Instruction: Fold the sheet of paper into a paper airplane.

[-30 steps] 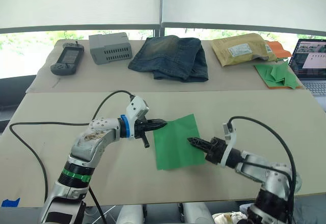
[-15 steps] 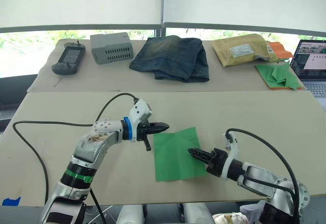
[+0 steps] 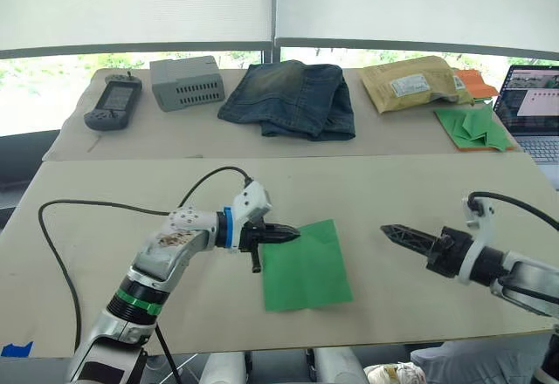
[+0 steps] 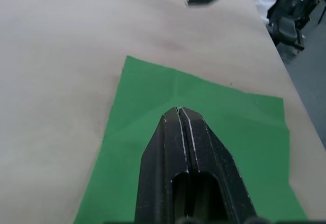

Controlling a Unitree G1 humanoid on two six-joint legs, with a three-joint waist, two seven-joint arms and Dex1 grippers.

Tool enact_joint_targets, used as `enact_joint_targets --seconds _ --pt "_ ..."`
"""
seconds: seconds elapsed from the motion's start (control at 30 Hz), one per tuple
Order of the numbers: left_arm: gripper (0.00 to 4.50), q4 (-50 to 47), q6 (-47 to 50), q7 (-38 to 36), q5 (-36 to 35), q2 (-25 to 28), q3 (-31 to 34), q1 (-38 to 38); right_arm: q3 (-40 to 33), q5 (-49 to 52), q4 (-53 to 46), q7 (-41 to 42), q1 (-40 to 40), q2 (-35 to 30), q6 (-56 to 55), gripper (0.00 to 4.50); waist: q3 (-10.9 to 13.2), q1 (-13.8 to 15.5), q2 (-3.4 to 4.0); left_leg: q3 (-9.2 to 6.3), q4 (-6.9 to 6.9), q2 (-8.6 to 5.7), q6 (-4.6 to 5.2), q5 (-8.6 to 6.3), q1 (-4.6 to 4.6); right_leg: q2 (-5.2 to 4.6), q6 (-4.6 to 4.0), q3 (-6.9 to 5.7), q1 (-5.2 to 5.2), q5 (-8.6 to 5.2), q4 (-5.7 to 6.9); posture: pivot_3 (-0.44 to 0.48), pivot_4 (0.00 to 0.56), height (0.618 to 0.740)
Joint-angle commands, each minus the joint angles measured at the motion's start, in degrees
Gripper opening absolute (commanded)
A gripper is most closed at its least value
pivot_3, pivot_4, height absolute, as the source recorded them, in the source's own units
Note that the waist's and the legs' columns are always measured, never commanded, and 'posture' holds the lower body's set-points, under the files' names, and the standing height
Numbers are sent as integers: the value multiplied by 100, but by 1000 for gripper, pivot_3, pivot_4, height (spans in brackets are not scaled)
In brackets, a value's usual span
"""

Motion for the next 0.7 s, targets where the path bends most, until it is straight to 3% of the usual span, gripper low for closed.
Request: enact_joint_targets --seconds 0.03,0.2,0.3,0.4,0.53,0.63,0.7 --pt "0 124 -423 41 299 -2 -166 -17 913 -1287 -660 813 278 -494 -1335 4356 0 14 0 2 0 0 0 0 1 0 0 0 0 0 0 0 150 728" --pt "0 215 -645 108 652 -107 -558 56 2261 -3005 -895 1675 569 -1106 -2932 4356 0 29 0 4 4 -1 0 0 -2 -13 3 2 0 -1 -4 0 150 728" --pt "0 328 -698 210 875 -130 -743 120 2673 -3379 -539 1903 342 -1192 -3178 4356 1 39 -2 5 7 -6 0 0 -10 -24 13 6 0 4 -18 0 150 728" --pt "0 353 -639 283 927 -158 -741 177 2661 -3475 -231 1888 63 -956 -3291 3579 2 42 -6 1 8 -2 0 0 -12 -21 14 9 2 17 -34 0 150 728" --pt "0 350 -605 323 944 -200 -741 246 2709 -3469 -106 1955 -122 -751 -3139 2152 2 78 -6 -2 7 -1 1 0 -11 -18 14 7 6 19 -37 0 150 728" --pt "0 379 -624 366 992 -222 -760 259 2310 -2544 -81 1712 -331 -246 -2242 1014 2 116 -5 -7 6 2 2 -1 -10 -15 12 5 7 20 -40 0 150 728" --pt "0 381 -615 380 1003 -235 -760 262 1896 -1606 33 1352 -480 159 -1411 761 1 140 -5 -14 7 3 2 -1 -11 -15 10 6 7 21 -37 0 150 728"
